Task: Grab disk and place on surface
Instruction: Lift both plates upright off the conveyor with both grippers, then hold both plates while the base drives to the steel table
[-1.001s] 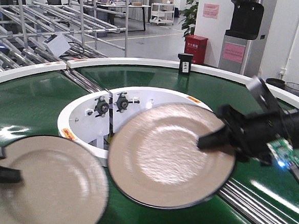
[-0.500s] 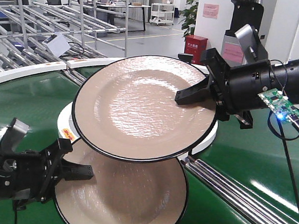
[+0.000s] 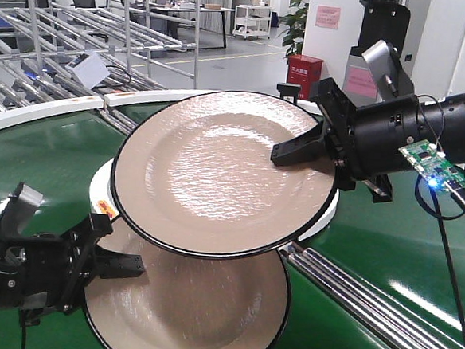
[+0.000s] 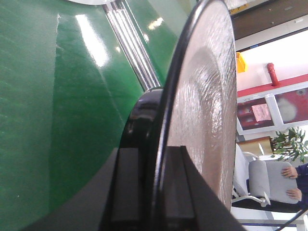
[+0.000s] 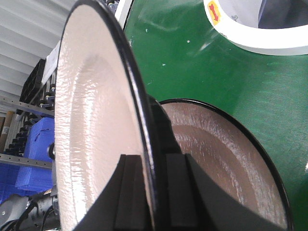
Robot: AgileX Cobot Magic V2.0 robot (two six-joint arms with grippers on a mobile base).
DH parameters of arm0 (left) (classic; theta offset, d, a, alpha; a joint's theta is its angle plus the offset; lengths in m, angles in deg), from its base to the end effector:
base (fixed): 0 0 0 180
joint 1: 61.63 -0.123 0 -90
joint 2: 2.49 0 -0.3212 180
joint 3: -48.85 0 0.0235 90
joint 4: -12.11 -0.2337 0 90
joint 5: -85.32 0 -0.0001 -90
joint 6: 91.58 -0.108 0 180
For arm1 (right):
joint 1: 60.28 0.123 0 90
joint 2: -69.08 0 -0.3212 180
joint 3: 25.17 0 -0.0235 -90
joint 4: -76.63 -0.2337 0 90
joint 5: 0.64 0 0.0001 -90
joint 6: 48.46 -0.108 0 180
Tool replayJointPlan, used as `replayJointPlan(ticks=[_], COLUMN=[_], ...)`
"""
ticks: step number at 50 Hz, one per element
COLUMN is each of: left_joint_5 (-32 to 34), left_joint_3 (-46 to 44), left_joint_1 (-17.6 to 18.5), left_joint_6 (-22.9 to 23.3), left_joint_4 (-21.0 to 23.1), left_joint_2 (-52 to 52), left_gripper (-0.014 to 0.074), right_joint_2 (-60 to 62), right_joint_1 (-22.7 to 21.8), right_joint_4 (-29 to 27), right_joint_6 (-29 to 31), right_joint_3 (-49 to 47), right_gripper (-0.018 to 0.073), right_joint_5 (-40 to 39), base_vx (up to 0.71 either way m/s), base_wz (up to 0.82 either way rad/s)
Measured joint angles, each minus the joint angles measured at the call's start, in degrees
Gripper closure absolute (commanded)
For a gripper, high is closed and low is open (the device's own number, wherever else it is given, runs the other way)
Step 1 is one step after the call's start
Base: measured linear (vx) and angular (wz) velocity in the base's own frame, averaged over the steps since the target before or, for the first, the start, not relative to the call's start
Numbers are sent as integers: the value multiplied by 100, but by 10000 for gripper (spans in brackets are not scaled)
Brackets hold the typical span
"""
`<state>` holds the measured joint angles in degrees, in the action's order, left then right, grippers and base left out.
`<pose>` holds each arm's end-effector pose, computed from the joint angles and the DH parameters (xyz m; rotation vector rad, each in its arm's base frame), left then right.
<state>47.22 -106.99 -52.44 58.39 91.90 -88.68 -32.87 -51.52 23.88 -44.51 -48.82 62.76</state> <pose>0.2674 -0.1098 0.3436 -0.2879 2.1843 -1.2531 0.3339 0.1293 0.4602 -0.0979 2.2780 1.2161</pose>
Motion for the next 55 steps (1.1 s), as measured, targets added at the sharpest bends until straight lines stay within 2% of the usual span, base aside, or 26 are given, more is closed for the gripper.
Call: replayJointPlan(ticks=[34, 55], left_joint_5=[38, 72], left_joint_3=[0, 0], left_joint_1=[0, 0], left_joint_6=[0, 0], left_joint_4=[5, 5], left_joint_2=[0, 0], left_gripper=[595, 595], right_joint_2=[0, 0], right_joint_1=[0, 0], right_joint_4=[6, 0], right_joint_6=[0, 0], right_joint_3=[0, 0], right_gripper=[567, 567], right_joint_5=[-5, -5], base_vx=[-1, -17], base_wz=[0, -12])
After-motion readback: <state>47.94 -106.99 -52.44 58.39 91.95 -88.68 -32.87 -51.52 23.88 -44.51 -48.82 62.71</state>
